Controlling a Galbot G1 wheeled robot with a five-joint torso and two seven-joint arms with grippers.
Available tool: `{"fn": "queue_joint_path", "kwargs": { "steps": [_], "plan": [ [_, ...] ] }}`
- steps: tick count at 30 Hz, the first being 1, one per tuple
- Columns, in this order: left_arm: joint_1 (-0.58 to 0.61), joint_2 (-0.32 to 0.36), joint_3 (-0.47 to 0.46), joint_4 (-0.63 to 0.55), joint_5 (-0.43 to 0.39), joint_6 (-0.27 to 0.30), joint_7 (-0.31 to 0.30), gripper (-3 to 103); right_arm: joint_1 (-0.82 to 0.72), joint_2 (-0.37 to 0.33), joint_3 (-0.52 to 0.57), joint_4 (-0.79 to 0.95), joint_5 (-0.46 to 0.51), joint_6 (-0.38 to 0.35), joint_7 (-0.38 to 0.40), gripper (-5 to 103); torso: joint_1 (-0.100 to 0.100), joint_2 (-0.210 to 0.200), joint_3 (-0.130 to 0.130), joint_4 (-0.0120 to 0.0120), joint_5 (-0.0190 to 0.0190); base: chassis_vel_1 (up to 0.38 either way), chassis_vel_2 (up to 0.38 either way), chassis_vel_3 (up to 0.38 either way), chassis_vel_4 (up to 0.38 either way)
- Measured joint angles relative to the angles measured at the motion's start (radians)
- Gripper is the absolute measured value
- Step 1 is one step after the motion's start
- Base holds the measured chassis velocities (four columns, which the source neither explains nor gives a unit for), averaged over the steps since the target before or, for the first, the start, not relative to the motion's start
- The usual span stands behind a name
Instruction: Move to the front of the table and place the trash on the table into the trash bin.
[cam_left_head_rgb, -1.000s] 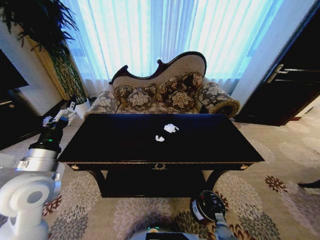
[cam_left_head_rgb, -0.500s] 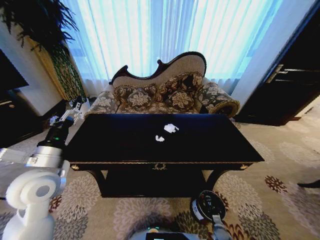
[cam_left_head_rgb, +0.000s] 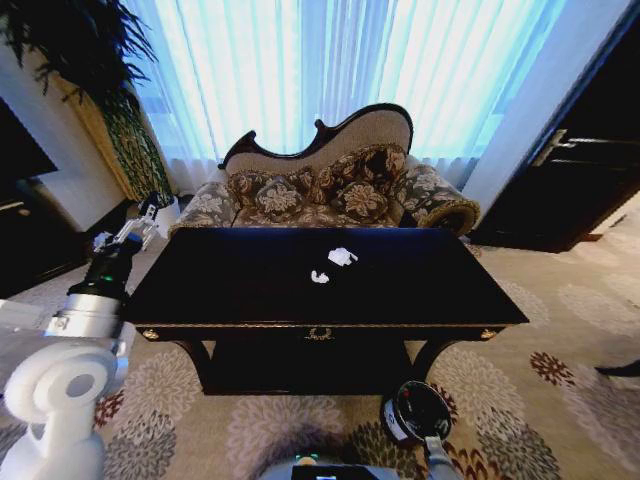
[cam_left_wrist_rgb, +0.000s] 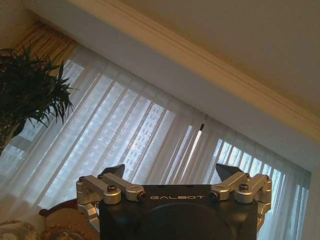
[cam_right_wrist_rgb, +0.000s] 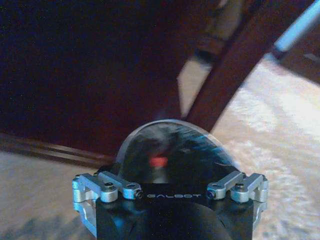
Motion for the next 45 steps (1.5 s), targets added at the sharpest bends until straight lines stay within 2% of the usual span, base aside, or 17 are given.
{"fn": "queue_joint_path", "kwargs": {
  "steps": [2,7,9,13,14,17,18,20,32,38,45],
  "plan": [
    [-0.001,-0.001,-0.002,-0.001,-0.003,0.0,0.0,100,-0.025,-0.002,-0.005,0.035,0.002,0.008,-0.019,100,0.0,0.0,0.0,-0.0001,0.0002,0.0,0.0,0.0,0.0],
    [0.001,-0.015,0.017,-0.002,0.004,-0.002,0.0,100,-0.13,-0.042,-0.007,0.161,-0.013,0.123,-0.106,100,0.0,0.0,0.0,0.0005,0.0001,0.0,0.0,0.0,0.0],
    [0.0,-0.016,0.024,-0.002,0.01,-0.002,0.0,100,-0.151,-0.055,-0.007,0.182,-0.005,0.129,-0.112,100,0.0,0.0,0.0,0.0003,0.0001,0.0,0.0,0.0,0.0],
    [-0.004,-0.019,0.05,-0.011,0.025,-0.002,0.0,100,-0.278,-0.111,-0.008,0.336,0.093,0.129,-0.121,100,0.0,0.0,0.0,0.0003,0.0001,0.0,0.0,0.0,0.0],
    [-0.004,-0.019,0.05,-0.011,0.025,-0.002,0.0,100,-0.278,-0.111,-0.008,0.336,0.093,0.129,-0.121,100,0.0,0.0,0.0,0.0003,0.0001,0.0,0.0,0.0,0.0],
    [0.007,-0.024,0.054,-0.023,0.031,-0.002,0.0,100,-0.407,-0.129,-0.005,0.519,0.174,0.118,-0.116,100,0.0,0.0,0.0,0.0003,0.0001,0.0,0.0,0.0,0.0],
    [0.007,-0.024,0.054,-0.023,0.031,-0.002,0.0,100,-0.407,-0.129,-0.005,0.519,0.174,0.118,-0.116,100,0.0,0.0,0.0,0.0003,0.0001,0.0,0.0,0.0,0.0],
    [0.012,-0.024,0.049,-0.031,0.031,-0.002,-0.001,100,-0.498,-0.134,0.005,0.639,0.202,0.114,-0.095,100,0.0,0.0,0.0,0.0002,-0.0001,0.0,0.0,0.0,0.0],
    [0.059,-0.034,-0.012,-0.072,0.01,-0.001,-0.006,100,-0.781,-0.169,0.044,1.03,0.215,0.163,-0.004,100,0.0,0.0,0.0,0.0003,0.0,0.0,0.0,0.0,0.0],
    [0.093,-0.044,-0.054,-0.088,-0.001,0.0,-0.011,100,-0.857,-0.189,0.068,1.192,0.22,0.178,0.055,100,0.0,0.0,0.0,0.0004,0.0,0.0,0.0,0.0,0.0],
    [0.117,-0.051,-0.065,-0.088,-0.002,0.001,-0.012,100,-0.871,-0.189,0.102,1.367,0.254,0.171,0.1,100,0.0,0.0,0.0,0.0004,0.0,0.0,0.0,0.0,0.0]
  ]
}}
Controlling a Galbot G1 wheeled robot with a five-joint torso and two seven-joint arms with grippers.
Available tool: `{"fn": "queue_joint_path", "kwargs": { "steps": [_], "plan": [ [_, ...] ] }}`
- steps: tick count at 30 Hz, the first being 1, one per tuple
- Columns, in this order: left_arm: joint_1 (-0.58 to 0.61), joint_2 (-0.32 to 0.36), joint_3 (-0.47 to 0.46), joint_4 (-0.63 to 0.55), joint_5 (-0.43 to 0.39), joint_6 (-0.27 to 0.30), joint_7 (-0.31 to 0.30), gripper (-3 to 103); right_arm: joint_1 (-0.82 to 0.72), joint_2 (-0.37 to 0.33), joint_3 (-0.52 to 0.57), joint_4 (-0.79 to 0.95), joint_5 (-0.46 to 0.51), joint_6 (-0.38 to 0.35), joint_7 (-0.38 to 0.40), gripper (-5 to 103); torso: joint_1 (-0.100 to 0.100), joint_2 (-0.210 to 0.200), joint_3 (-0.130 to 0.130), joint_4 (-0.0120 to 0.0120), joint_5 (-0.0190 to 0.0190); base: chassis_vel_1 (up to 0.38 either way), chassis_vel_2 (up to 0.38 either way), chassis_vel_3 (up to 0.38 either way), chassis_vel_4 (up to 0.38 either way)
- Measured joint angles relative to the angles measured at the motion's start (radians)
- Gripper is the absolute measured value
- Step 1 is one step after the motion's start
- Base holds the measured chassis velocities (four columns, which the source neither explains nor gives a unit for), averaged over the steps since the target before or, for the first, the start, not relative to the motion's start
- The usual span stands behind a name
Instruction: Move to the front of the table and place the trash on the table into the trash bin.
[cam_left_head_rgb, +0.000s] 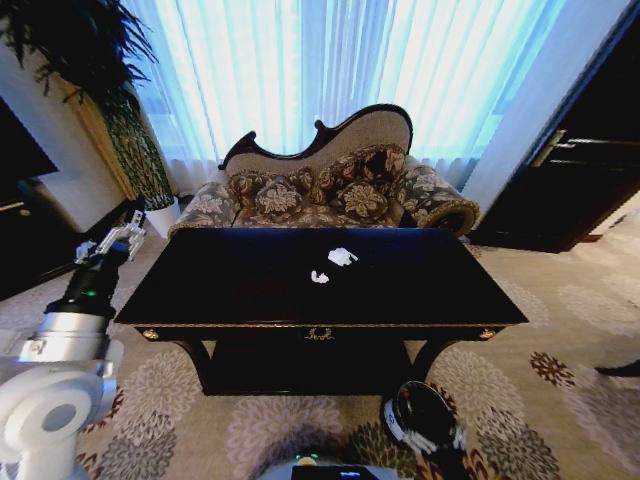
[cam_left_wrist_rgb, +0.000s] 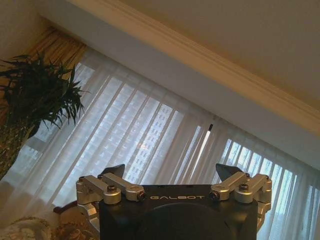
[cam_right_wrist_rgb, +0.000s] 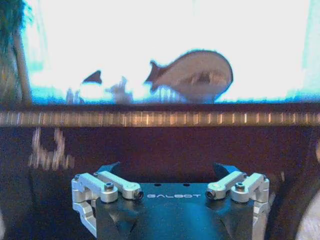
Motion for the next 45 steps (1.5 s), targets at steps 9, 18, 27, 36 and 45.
{"fn": "queue_joint_path", "kwargs": {
  "steps": [9,18,27,36,45],
  "plan": [
    [0.021,-0.004,0.003,0.0,0.007,0.001,-0.001,100,0.042,0.021,0.079,0.255,0.092,-0.107,0.039,100,0.0,0.0,0.0,0.0,-0.0001,0.0,0.0,0.0,0.0],
    [0.02,-0.012,0.007,0.0,0.01,0.002,-0.001,100,0.142,-0.001,0.088,0.357,0.137,-0.253,0.073,100,0.0,0.0,0.0,-0.0001,-0.0001,0.0,0.0,0.0,0.0],
    [0.019,-0.017,0.029,0.001,0.024,0.002,0.0,100,0.395,-0.094,0.071,0.353,0.253,-0.478,0.115,100,0.0,0.0,0.0,0.0001,0.0002,0.0,0.0,0.0,0.0],
    [0.05,-0.018,0.104,0.001,0.083,0.002,0.003,100,0.52,-0.147,0.076,0.349,0.387,-0.564,0.165,100,0.0,0.0,0.0,-0.0003,0.0003,0.0,0.0,0.0,0.0],
    [0.056,-0.019,0.11,0.001,0.102,0.009,-0.001,100,0.824,-0.374,0.035,0.189,0.643,-0.625,0.204,100,0.0,0.0,0.0,0.0007,0.0002,0.0,0.0,0.0,0.0]
  ]
}}
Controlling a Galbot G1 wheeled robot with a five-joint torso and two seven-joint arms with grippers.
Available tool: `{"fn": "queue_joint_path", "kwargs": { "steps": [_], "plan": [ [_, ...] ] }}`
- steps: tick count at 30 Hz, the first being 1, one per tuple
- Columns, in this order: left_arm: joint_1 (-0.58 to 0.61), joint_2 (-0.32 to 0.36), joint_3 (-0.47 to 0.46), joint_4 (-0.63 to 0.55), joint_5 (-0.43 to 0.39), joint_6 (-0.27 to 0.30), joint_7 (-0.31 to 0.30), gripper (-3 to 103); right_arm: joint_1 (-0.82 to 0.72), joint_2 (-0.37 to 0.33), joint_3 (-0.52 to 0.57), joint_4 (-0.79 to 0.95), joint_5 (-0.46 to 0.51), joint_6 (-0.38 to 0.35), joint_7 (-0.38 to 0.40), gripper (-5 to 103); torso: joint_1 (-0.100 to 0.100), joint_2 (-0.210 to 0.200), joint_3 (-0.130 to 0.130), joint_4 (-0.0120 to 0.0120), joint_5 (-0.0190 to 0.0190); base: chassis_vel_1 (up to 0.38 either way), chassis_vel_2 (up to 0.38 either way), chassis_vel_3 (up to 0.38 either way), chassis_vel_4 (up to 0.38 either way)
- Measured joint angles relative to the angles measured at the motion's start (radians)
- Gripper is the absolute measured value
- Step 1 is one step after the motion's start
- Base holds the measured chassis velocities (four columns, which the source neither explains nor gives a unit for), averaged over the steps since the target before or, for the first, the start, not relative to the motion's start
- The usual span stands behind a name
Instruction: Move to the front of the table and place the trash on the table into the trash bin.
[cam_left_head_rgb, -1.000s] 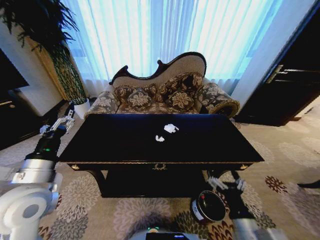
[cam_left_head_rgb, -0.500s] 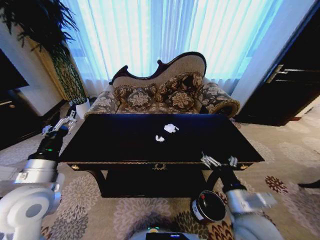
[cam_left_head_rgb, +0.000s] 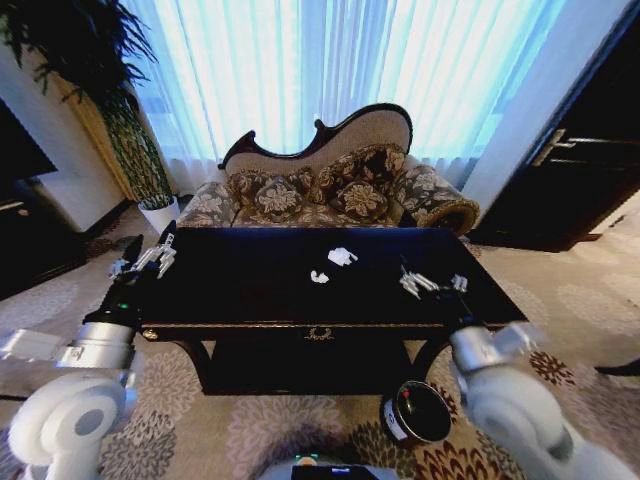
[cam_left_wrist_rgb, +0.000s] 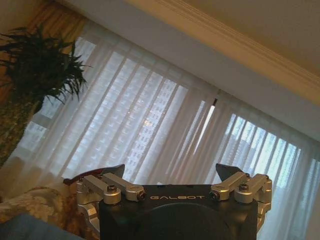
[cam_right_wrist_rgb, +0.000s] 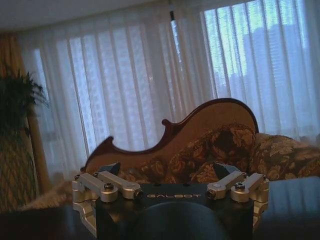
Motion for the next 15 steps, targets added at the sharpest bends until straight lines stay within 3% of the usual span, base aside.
{"fn": "queue_joint_path", "kwargs": {
  "steps": [3,6,8,10,11,13,14,15],
  "plan": [
    [-0.014,0.004,0.02,0.0,0.009,0.0,0.0,100,0.043,-0.052,-0.02,-0.042,0.015,-0.001,-0.008,100,0.0,0.0,0.0,-0.0013,0.0001,0.0,0.0,0.0,0.0],
    [-0.027,0.0,0.032,0.0,0.014,0.0,0.0,100,0.199,-0.145,-0.125,-0.129,0.057,-0.011,-0.036,100,0.0,0.0,0.0,-0.0008,-0.0001,0.0,0.0,0.0,0.0],
    [-0.029,-0.001,0.032,0.0,0.015,0.0,0.0,100,0.241,-0.159,-0.162,-0.147,0.061,-0.013,-0.039,100,0.0,0.0,0.0,-0.0008,0.0,0.0,0.0,0.0,0.0],
    [-0.032,-0.006,0.027,0.0,0.015,0.0,0.0,100,0.392,-0.192,-0.309,-0.204,0.067,-0.026,-0.043,100,0.0,0.0,0.0,-0.0006,-0.0002,0.0,0.0,0.0,0.0],
    [-0.032,-0.006,0.027,0.0,0.015,0.0,0.0,100,0.392,-0.192,-0.309,-0.204,0.067,-0.026,-0.043,100,0.0,0.0,0.0,-0.0006,-0.0002,0.0,0.0,0.0,0.0],
    [-0.036,-0.007,0.022,0.0,0.016,0.0,0.0,100,0.487,-0.208,-0.413,-0.236,0.069,-0.04,-0.044,100,0.0,0.0,0.0,-0.0005,0.0,0.0,0.0,0.0,0.0],
    [-0.041,-0.007,0.018,0.0,0.016,0.0,0.0,100,0.616,-0.222,-0.535,-0.269,0.074,-0.055,-0.039,100,0.0,0.0,0.0,-0.0007,-0.0001,0.0,0.0,0.0,0.0],
    [-0.044,-0.008,0.017,0.0,0.016,0.0,0.0,100,0.664,-0.224,-0.579,-0.278,0.079,-0.062,-0.036,100,0.0,0.0,0.0,-0.0006,-0.0003,0.0,0.0,0.0,0.0]
  ]
}}
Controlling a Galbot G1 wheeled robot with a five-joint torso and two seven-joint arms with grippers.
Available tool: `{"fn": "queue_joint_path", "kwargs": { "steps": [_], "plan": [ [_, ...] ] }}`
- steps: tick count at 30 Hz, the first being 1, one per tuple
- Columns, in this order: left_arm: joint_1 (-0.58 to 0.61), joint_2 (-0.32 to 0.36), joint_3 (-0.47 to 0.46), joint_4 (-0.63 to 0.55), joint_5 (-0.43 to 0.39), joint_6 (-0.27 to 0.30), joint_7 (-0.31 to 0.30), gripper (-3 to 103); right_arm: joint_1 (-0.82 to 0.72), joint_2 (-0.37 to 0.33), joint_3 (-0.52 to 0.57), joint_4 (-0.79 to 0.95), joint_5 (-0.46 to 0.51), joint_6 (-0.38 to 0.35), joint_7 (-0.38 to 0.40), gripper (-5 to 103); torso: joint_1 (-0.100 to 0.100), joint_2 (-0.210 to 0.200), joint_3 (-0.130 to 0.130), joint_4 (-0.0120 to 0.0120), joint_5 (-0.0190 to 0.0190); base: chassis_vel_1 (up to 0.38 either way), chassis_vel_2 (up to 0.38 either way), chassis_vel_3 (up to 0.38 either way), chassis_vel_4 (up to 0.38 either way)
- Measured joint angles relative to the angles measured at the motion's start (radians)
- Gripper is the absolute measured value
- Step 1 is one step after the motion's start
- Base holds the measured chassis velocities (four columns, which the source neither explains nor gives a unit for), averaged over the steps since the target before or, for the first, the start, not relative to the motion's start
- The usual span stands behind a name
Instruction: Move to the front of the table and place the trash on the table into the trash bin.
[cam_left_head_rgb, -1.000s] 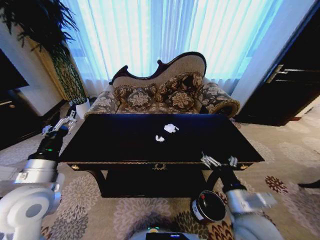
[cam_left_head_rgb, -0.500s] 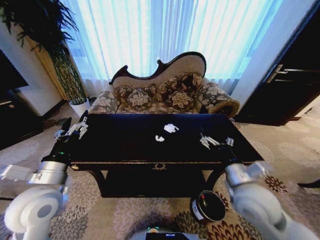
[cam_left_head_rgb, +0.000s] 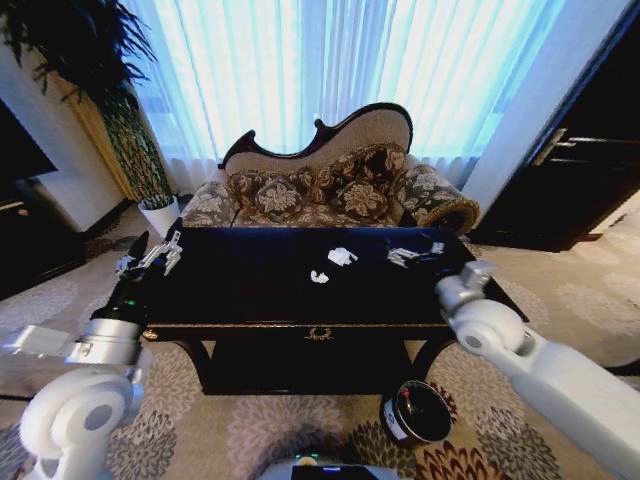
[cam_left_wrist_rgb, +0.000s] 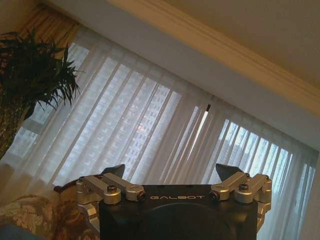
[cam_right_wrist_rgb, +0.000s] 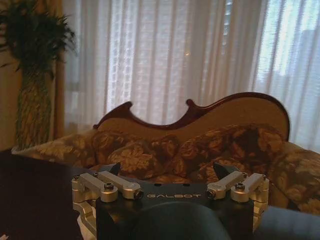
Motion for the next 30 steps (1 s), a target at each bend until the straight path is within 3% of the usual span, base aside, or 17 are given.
{"fn": "queue_joint_path", "kwargs": {
  "steps": [1,4,6,10,11,15,18,21,30],
  "plan": [
    [0.0,0.0,0.0,0.0,0.0,0.0,0.0,100,0.0,0.0,0.0,0.0,0.0,0.0,0.0,100,0.0,0.0,0.0,0.0,0.0,0.0,0.0,0.0,0.0],
    [-0.006,-0.007,0.006,0.002,0.01,0.0,0.0,100,0.197,0.001,-0.206,-0.046,0.037,-0.035,0.017,100,0.0,0.0,0.0,0.0,-0.0001,0.0,0.0,0.0,0.0],
    [-0.007,-0.008,0.008,0.004,0.013,0.0,0.0,100,0.228,0.003,-0.241,-0.056,0.039,-0.041,0.017,100,0.0,0.0,0.0,0.0,0.0,0.0,0.0,0.0,0.0],
    [-0.014,-0.01,0.013,0.018,0.022,0.0,0.001,100,0.49,0.023,-0.475,-0.115,0.049,-0.115,0.024,100,0.0,0.0,0.0,0.0001,0.0,0.0,0.0,0.0,0.0],
    [-0.014,-0.01,0.013,0.018,0.022,0.0,0.001,100,0.49,0.023,-0.475,-0.115,0.049,-0.115,0.024,100,0.0,0.0,0.0,0.0001,0.0,0.0,0.0,0.0,0.0],
    [-0.021,-0.011,0.012,0.029,0.023,0.0,0.003,100,0.673,0.071,-0.637,-0.144,0.133,-0.25,0.072,100,0.0,0.0,0.0,-0.0002,-0.0001,0.0,0.0,0.0,0.0],
    [-0.022,-0.013,0.012,0.031,0.023,-0.001,0.003,100,0.726,0.098,-0.681,-0.155,0.153,-0.267,0.079,100,0.0,0.0,0.0,0.0001,0.0,0.0,0.0,0.0,0.0],
    [-0.023,-0.015,0.008,0.034,0.023,-0.005,0.006,100,0.802,0.148,-0.757,-0.163,0.234,-0.302,0.124,100,0.0,0.0,0.0,0.0,-0.0001,0.0,0.0,0.0,0.0],
    [-0.02,-0.009,-0.004,0.045,0.018,-0.017,0.014,100,0.856,0.249,-0.825,-0.19,0.37,-0.388,0.23,100,0.0,0.0,0.0,-0.0001,-0.0001,0.0,0.0,0.0,0.0]
  ]
}}
